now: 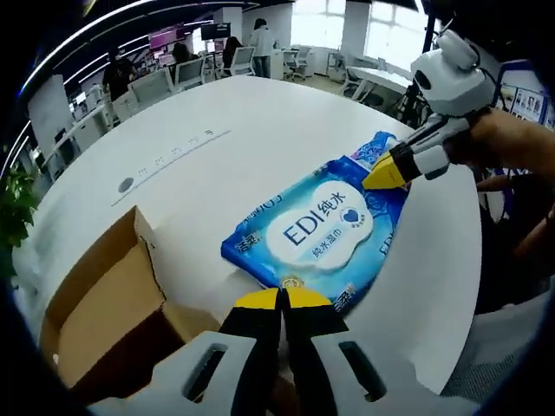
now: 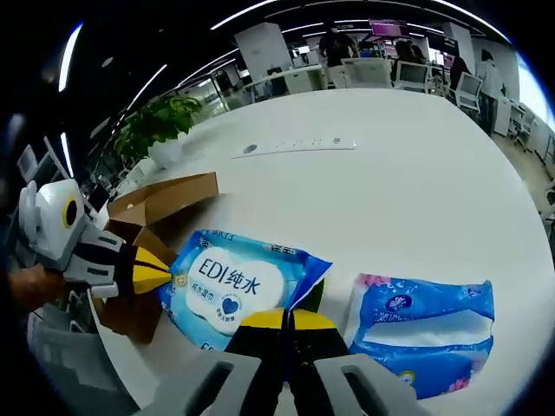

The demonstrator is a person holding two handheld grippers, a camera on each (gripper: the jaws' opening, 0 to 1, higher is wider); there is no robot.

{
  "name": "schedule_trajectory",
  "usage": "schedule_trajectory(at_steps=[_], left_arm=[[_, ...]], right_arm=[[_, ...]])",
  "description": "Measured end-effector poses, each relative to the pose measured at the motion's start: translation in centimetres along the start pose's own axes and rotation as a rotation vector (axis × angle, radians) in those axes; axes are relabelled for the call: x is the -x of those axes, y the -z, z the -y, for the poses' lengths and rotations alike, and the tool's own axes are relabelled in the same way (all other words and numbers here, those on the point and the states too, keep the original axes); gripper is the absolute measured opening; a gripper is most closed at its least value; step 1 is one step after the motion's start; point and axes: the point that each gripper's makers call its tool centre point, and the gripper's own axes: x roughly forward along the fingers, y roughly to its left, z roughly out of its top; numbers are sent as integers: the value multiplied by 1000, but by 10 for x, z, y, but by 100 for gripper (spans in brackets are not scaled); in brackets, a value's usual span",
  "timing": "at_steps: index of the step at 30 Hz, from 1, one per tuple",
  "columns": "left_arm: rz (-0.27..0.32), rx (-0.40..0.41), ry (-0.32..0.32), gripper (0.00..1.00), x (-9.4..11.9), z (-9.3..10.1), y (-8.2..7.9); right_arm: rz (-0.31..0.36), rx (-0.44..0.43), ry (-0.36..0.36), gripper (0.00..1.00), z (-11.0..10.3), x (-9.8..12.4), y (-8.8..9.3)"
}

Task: Operate the shoe box by opening the lid, removing the specified soft item, and placing it in the target area until the item is outside and the box remains undamaged.

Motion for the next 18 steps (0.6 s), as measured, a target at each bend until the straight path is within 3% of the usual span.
schedule_trajectory(at_steps=[10,18], left_arm=[[-33,-183,-4,0,-6,2,3],[-44,-252,-9,0,-10,3,4]], right_arm=[[3,-1,2,0,3,-2,0],[-4,8,7,0,6,-4,5]])
